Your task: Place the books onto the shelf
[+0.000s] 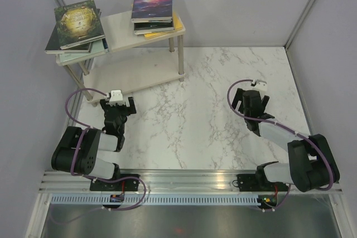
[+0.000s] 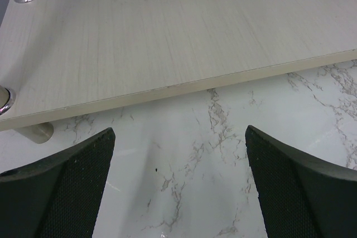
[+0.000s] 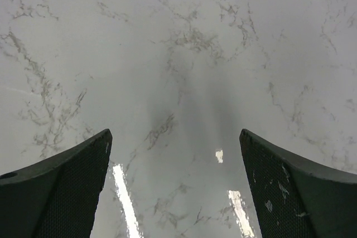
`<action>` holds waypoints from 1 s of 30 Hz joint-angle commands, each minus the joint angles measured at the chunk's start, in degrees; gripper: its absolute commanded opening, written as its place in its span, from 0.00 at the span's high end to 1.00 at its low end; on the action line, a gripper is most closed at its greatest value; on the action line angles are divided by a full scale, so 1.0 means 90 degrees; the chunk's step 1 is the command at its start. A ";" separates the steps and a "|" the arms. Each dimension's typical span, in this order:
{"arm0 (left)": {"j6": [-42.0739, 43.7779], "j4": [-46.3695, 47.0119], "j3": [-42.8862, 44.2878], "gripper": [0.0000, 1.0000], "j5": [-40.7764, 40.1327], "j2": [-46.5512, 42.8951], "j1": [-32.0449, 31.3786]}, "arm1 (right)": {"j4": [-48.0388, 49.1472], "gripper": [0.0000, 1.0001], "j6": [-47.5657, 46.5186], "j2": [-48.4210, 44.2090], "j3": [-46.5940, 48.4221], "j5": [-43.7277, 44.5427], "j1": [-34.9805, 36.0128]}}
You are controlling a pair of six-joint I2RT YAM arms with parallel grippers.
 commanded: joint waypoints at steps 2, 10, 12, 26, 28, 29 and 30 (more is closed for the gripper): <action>-0.0103 0.0291 0.0110 0.00 0.0039 -0.0028 0.0036 | 0.0939 0.02 -0.0718 0.0087 0.0285 0.0420 -0.0078; -0.0103 0.0282 0.0120 0.00 0.0039 -0.0028 0.0036 | 0.2939 0.02 -0.1845 0.0515 -0.0700 0.0540 -0.0487; -0.0103 0.0282 0.0110 0.00 0.0039 -0.0028 0.0036 | 0.3680 0.03 -0.1629 0.0720 -0.0867 0.0420 -0.0488; -0.0113 0.0292 0.0110 0.00 0.0039 -0.0018 0.0036 | 0.6663 0.02 -0.2097 0.1532 -0.1854 -0.1122 -0.1142; -0.0093 0.0292 0.0110 0.00 0.0049 -0.0018 0.0036 | 0.6662 0.02 -0.2127 0.1493 -0.1873 -0.1123 -0.1133; -0.0093 0.0292 0.0110 0.00 0.0039 -0.0028 0.0036 | 0.6672 0.02 -0.2136 0.1483 -0.1883 -0.1122 -0.1113; -0.0103 0.0292 0.0120 0.00 0.0039 -0.0028 0.0046 | 0.6663 0.02 -0.2136 0.1473 -0.1893 -0.1113 -0.1113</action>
